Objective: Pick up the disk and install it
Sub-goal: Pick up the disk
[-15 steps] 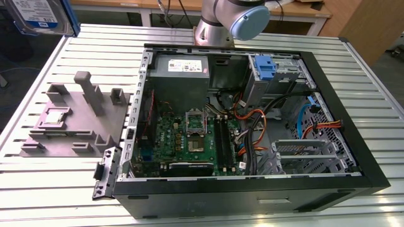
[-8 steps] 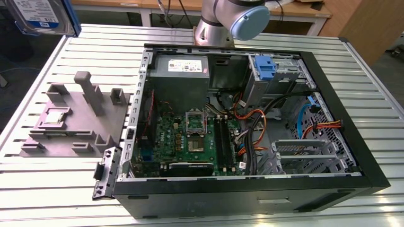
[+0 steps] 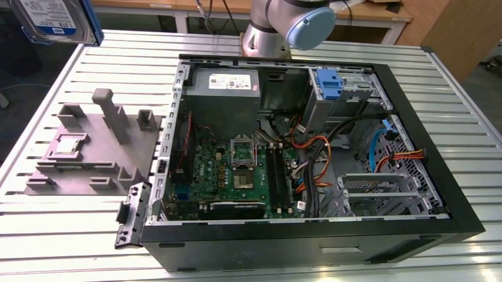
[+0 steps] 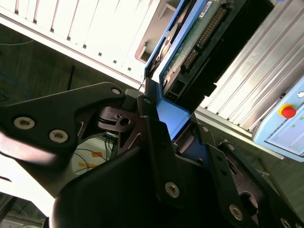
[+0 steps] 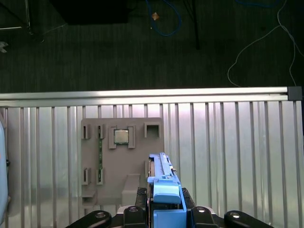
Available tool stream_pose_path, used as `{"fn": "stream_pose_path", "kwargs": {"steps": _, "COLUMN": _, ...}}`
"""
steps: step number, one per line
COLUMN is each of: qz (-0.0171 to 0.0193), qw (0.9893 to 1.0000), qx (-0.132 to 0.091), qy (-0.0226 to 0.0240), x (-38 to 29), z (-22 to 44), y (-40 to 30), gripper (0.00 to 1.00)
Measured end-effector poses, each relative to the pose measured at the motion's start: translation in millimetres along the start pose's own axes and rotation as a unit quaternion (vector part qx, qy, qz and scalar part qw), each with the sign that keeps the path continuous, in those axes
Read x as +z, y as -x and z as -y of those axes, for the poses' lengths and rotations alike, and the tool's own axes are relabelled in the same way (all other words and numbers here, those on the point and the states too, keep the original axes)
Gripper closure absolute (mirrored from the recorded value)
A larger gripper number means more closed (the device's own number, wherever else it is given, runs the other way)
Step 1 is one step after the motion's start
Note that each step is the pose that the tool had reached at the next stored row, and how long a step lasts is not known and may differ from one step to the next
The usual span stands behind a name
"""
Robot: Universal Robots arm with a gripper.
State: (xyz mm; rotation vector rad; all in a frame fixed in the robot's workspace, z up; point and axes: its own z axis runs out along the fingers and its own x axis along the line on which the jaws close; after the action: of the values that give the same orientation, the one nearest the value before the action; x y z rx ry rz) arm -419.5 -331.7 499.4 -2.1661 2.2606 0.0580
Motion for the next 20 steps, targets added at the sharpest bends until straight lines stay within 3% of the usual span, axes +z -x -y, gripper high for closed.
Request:
{"fn": "stream_pose_path", "kwargs": {"steps": 9, "qz": -0.0020, "qw": 1.0000, "qx": 0.000, "qy": -0.0001, "x": -0.5, "z": 2.1, "y": -13.8, "gripper": 0.63}}
{"fn": "stream_pose_path", "kwargs": {"steps": 20, "qz": -0.0021, "qw": 1.0000, "qx": 0.000, "qy": -0.0001, "x": -0.8, "z": 13.2, "y": -13.6, "gripper": 0.63}}
